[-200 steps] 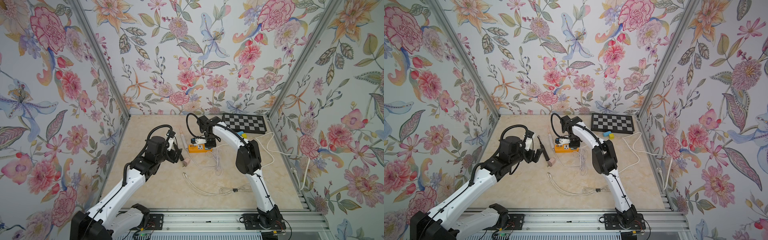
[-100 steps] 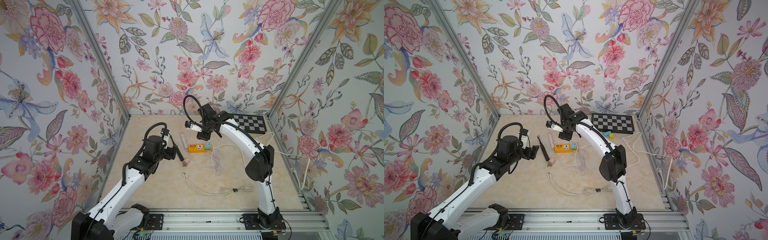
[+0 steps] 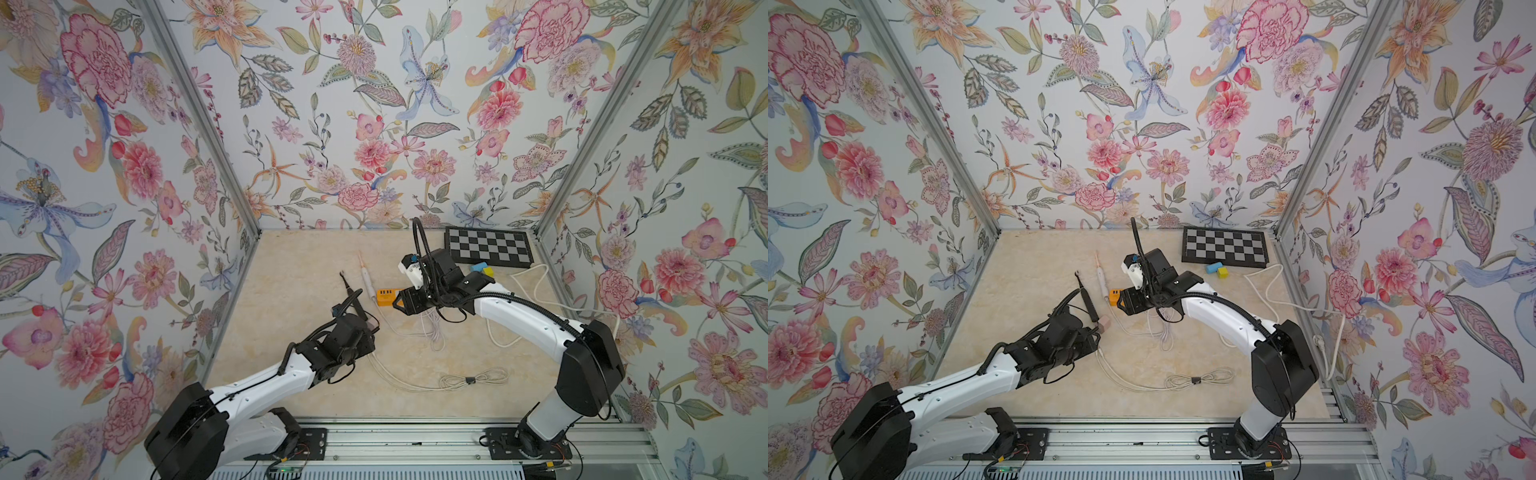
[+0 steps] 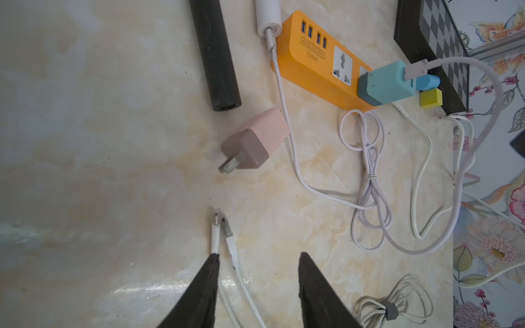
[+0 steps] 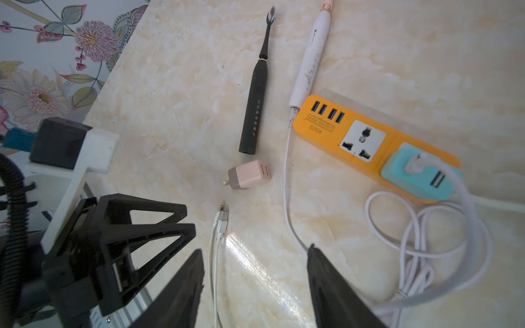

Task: Charge the electric toothbrush
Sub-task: Pick up the charging cable from the center of the board.

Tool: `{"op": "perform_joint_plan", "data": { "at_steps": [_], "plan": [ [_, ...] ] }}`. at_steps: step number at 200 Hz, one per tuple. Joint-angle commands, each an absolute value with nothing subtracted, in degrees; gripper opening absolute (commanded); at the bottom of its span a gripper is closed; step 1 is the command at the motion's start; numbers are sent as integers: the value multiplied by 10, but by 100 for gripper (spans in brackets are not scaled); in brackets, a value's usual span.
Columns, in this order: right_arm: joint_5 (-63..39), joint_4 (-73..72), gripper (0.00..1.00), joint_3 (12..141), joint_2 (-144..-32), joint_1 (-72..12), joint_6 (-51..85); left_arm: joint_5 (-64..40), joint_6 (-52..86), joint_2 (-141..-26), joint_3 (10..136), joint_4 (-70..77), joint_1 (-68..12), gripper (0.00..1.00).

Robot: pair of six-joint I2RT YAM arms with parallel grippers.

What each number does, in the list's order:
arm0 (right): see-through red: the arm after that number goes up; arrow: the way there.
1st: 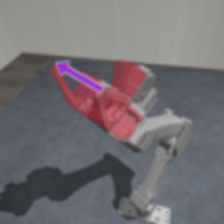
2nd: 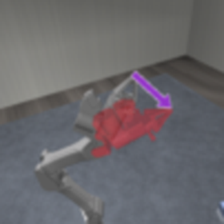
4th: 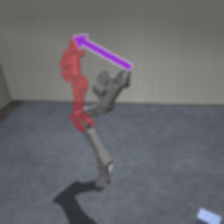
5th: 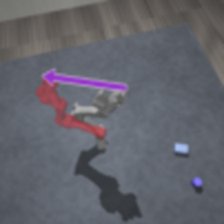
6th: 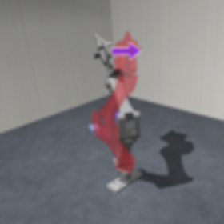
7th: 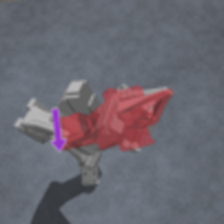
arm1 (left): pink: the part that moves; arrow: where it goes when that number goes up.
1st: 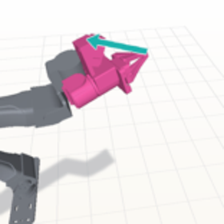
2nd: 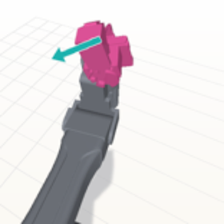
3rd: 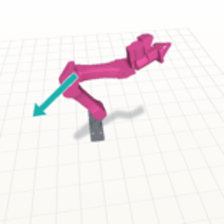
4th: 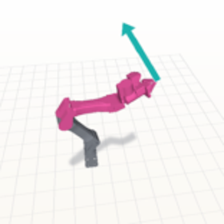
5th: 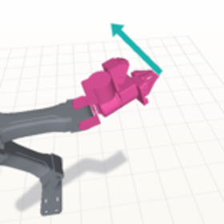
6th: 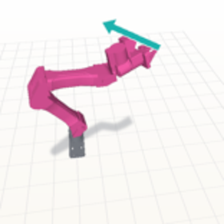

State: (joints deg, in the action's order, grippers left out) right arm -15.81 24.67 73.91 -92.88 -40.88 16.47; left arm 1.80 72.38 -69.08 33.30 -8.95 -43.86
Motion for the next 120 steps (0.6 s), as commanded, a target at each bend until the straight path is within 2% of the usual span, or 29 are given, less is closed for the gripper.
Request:
{"op": "perform_joint_plan", "data": {
  "at_steps": [1,23,56,101,120],
  "plan": [
    [-127,165,62,715,-880,-404,247,43,767,-735,380,-121,-445,44],
    [-120,166,62,691,-857,-404,254,31,759,-775,395,-133,-443,35],
    [-116,168,63,675,-832,-403,261,1,781,-812,394,-107,-444,31],
    [-107,171,66,663,-806,-402,258,31,760,-866,414,-131,-445,29],
    [-100,174,66,654,-798,-400,256,15,755,-886,413,-120,-445,23]
  ]
}}
